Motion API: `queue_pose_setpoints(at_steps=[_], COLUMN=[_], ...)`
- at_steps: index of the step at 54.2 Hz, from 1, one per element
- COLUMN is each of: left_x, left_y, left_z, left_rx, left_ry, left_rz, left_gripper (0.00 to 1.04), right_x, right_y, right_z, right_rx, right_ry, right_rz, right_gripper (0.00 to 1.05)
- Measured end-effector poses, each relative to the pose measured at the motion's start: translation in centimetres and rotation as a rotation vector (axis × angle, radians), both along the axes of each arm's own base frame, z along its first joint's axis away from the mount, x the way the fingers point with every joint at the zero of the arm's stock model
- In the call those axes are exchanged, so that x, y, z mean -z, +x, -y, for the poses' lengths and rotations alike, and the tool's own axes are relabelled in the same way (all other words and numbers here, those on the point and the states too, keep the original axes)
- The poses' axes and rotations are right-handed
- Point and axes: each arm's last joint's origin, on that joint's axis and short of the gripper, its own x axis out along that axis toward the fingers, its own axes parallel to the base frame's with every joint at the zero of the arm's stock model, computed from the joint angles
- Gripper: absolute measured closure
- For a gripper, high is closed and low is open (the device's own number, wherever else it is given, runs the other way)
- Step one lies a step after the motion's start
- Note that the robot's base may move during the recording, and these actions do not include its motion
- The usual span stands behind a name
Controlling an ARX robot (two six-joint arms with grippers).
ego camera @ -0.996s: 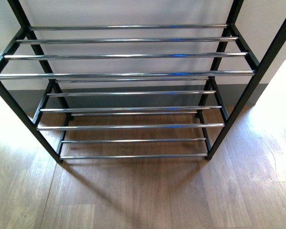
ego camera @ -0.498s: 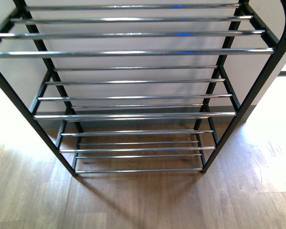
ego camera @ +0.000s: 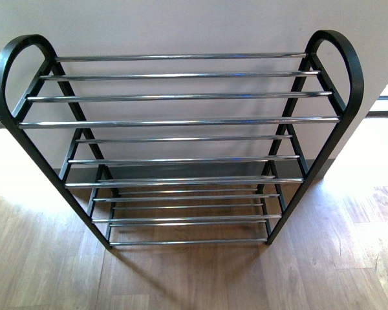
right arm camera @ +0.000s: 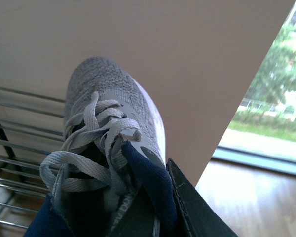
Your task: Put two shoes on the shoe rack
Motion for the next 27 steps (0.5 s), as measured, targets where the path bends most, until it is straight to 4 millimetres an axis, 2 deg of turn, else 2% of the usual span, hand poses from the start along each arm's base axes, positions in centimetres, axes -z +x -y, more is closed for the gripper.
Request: queue_pose_setpoints(at_steps=[13,27], left_x=[0.0,0.0], left_y=[0.0,0.0], left_z=[0.0,0.0], left_rx=[0.001,0.000], left_ry=[0.000,0.000], left_rz=[0.000,0.000], left_gripper=[1.03,1.03], right_x=[-0.2,1.4], right_y=[5.3,14.8], right_z=[-3.7,-7.5], right_rx=[0.007,0.125], right_ry=[0.141,0.294], right_rz=[-0.134,-0.339], right_gripper=[1.03,1.03])
